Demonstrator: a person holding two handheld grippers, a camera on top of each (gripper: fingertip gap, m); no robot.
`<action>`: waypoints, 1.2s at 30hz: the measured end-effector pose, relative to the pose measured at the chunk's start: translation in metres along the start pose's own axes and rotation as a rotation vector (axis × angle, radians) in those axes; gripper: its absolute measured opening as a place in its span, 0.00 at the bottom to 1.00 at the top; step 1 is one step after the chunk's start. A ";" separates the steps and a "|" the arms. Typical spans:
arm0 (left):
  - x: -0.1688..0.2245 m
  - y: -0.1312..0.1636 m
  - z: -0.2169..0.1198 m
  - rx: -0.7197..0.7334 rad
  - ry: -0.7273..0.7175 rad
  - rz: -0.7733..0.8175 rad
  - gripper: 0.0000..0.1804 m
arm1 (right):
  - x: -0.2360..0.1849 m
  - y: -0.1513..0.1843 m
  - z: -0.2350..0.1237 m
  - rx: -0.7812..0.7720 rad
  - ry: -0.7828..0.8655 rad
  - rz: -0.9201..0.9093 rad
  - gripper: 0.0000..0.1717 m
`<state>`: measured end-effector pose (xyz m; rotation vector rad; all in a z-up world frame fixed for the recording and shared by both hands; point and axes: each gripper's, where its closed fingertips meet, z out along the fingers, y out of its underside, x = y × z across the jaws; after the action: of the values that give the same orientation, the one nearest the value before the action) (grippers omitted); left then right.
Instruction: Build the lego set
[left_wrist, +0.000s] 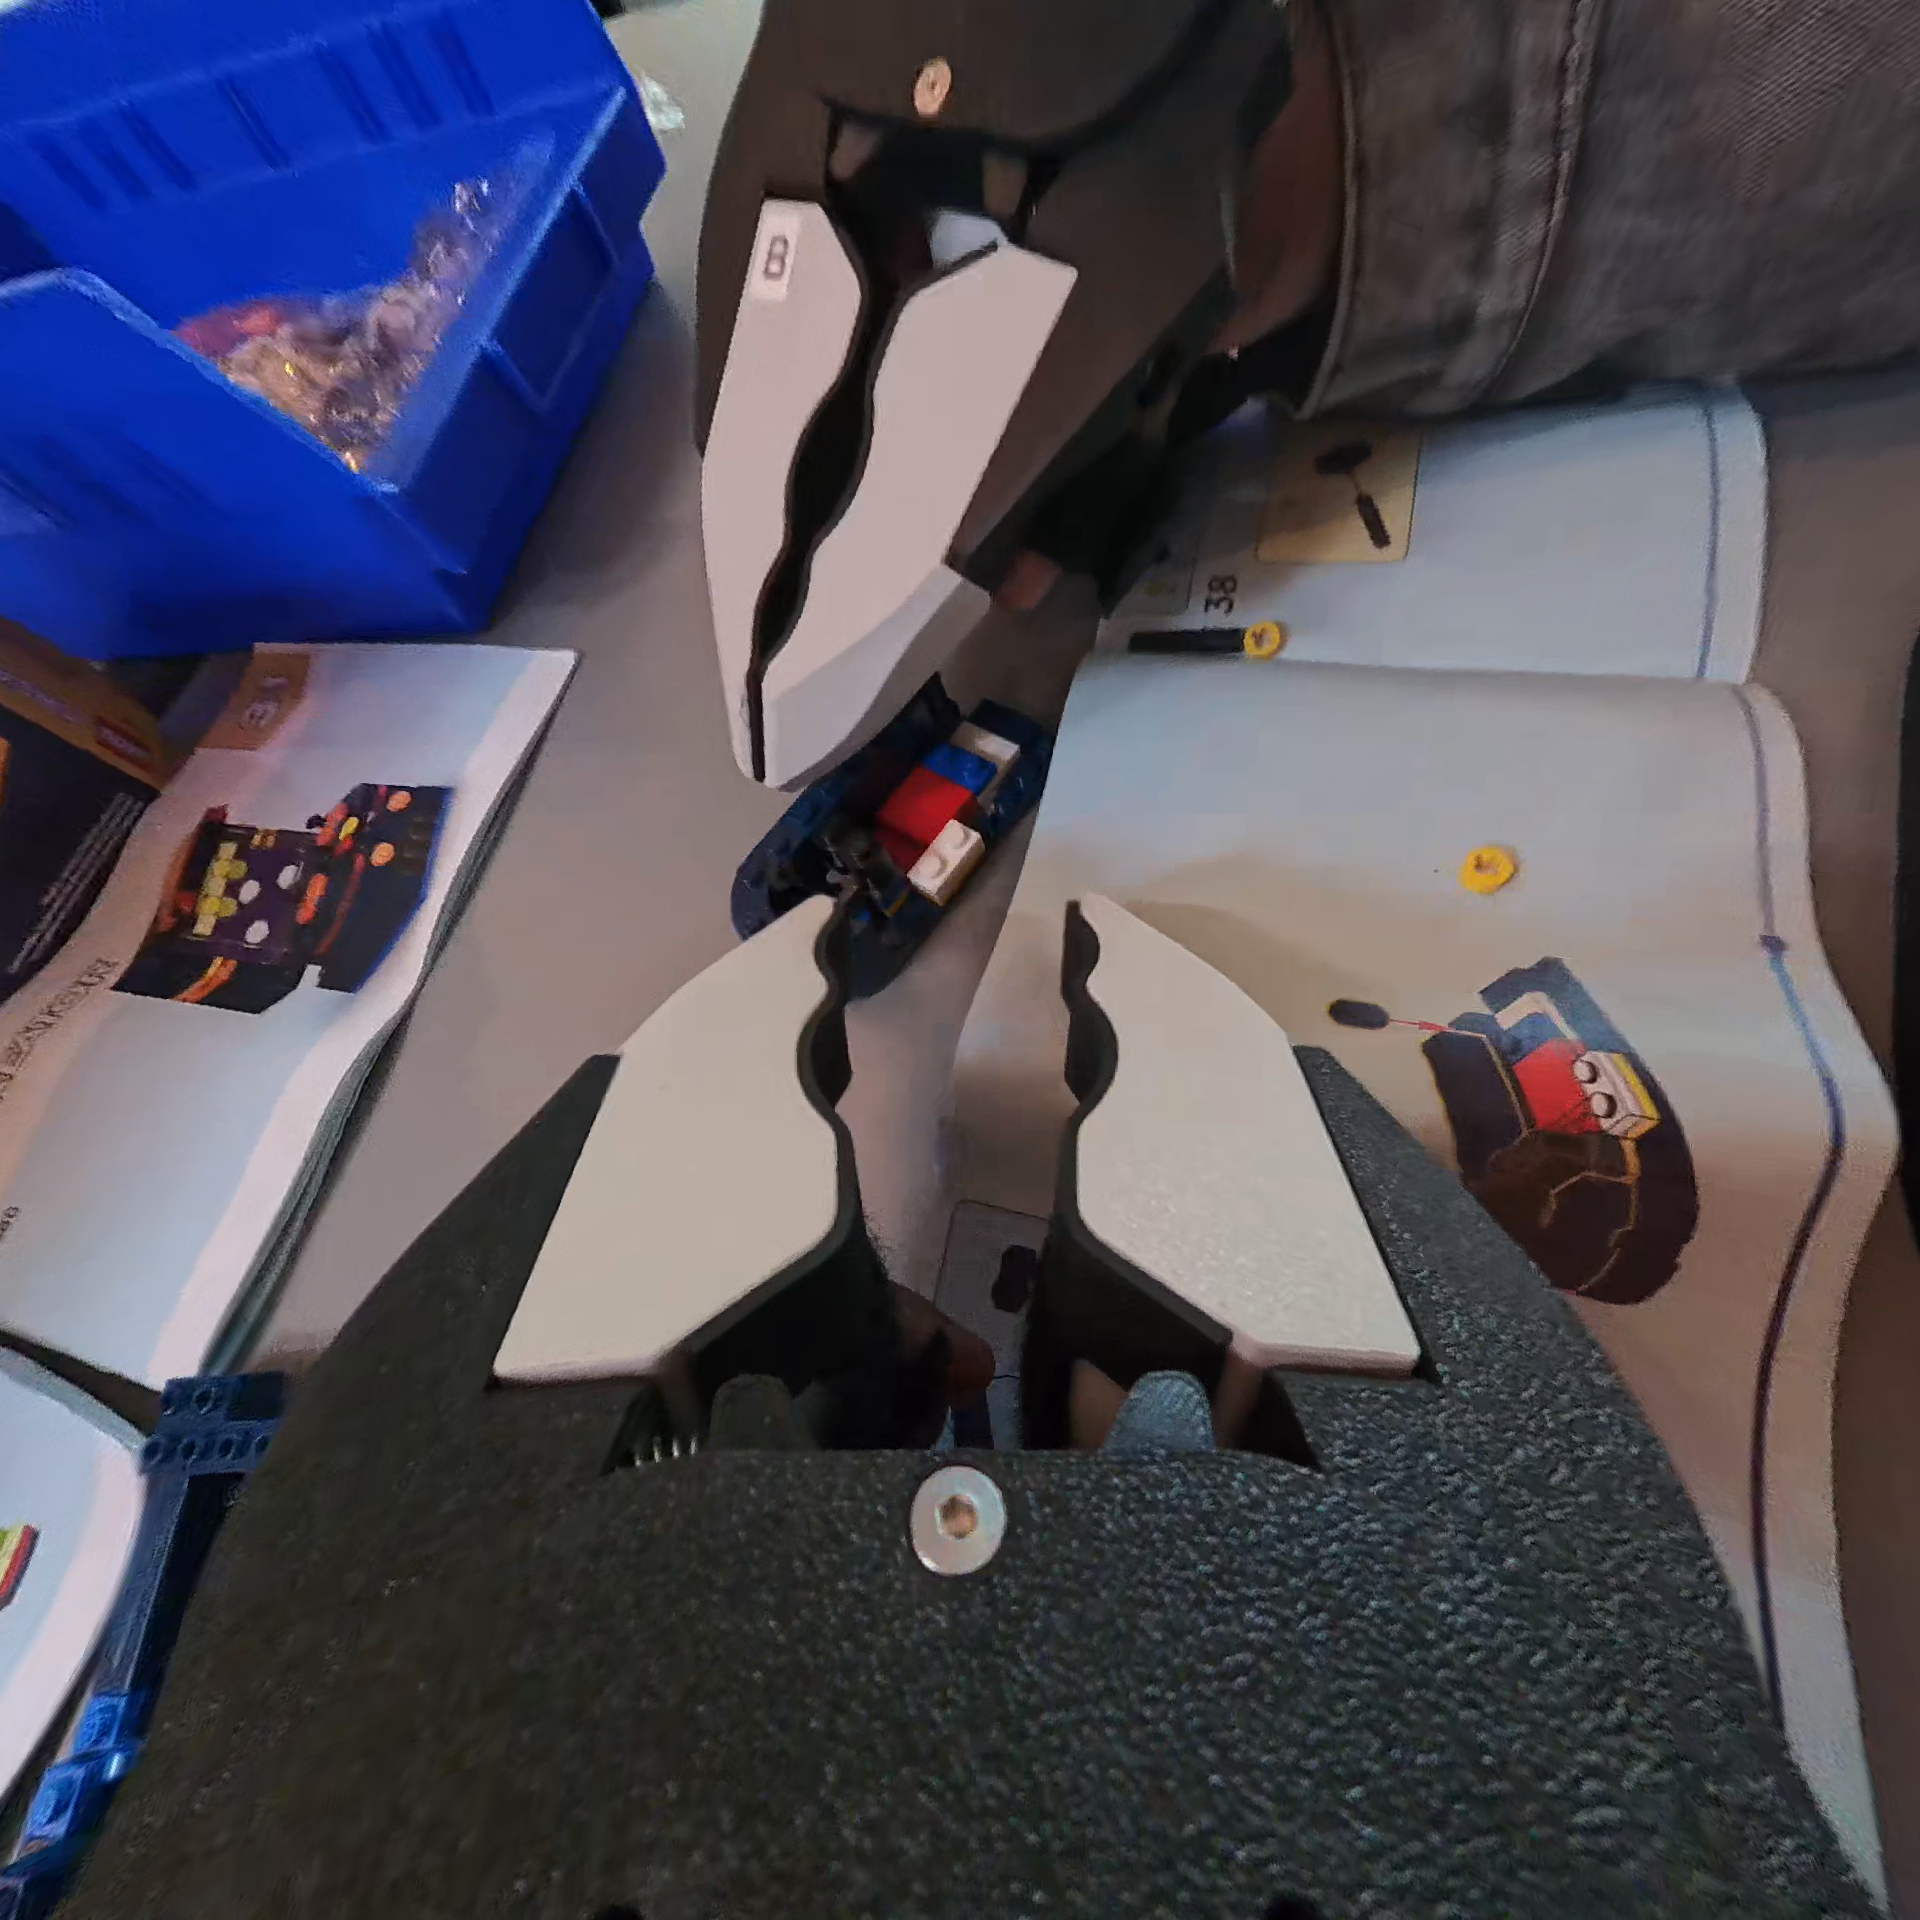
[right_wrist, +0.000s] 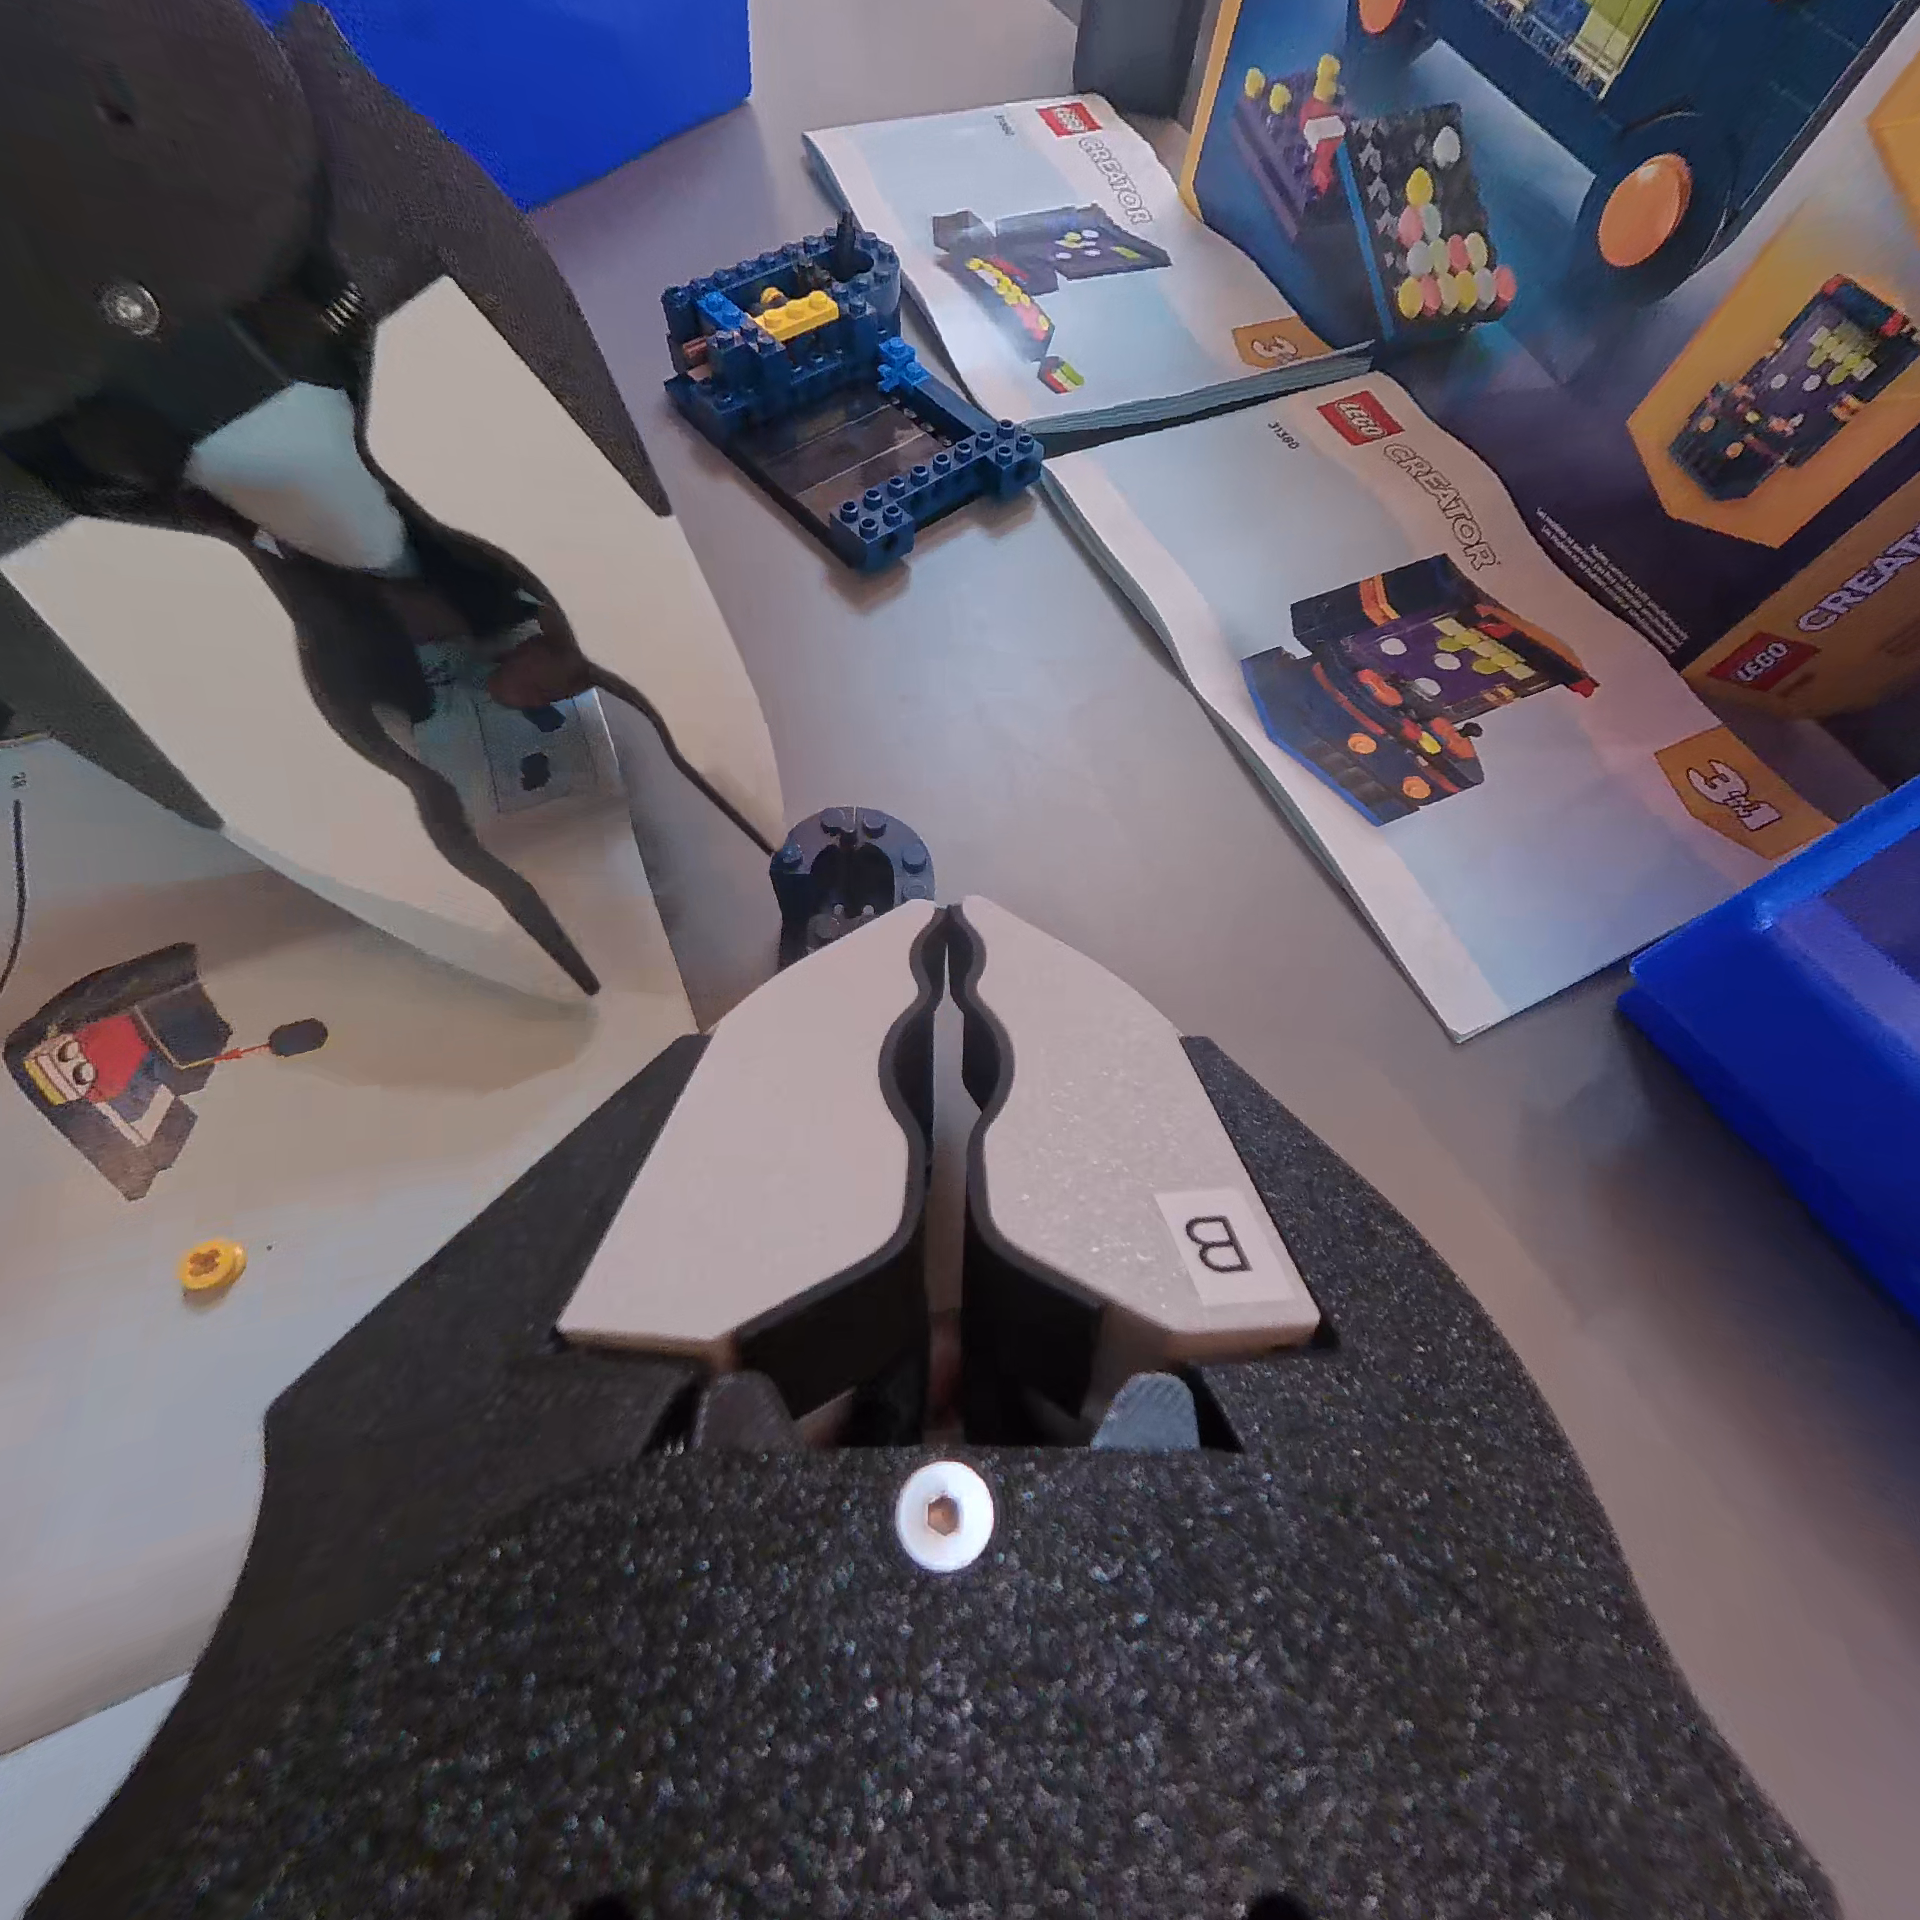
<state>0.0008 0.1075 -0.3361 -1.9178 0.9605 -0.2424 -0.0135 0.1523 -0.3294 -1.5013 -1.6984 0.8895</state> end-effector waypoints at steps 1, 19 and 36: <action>-0.001 0.000 0.001 -0.003 -0.007 -0.004 0.21 | 0.000 0.000 0.000 -0.001 0.000 -0.002 0.00; -0.007 0.002 0.003 -0.023 -0.056 -0.062 0.15 | -0.005 0.001 0.007 -0.037 -0.028 0.012 0.00; -0.009 0.002 0.003 -0.026 -0.063 -0.067 0.14 | -0.005 -0.005 0.021 -0.059 -0.136 0.122 0.00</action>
<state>-0.0042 0.1154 -0.3374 -1.9720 0.8622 -0.2080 -0.0329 0.1454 -0.3366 -1.6313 -1.7578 1.0337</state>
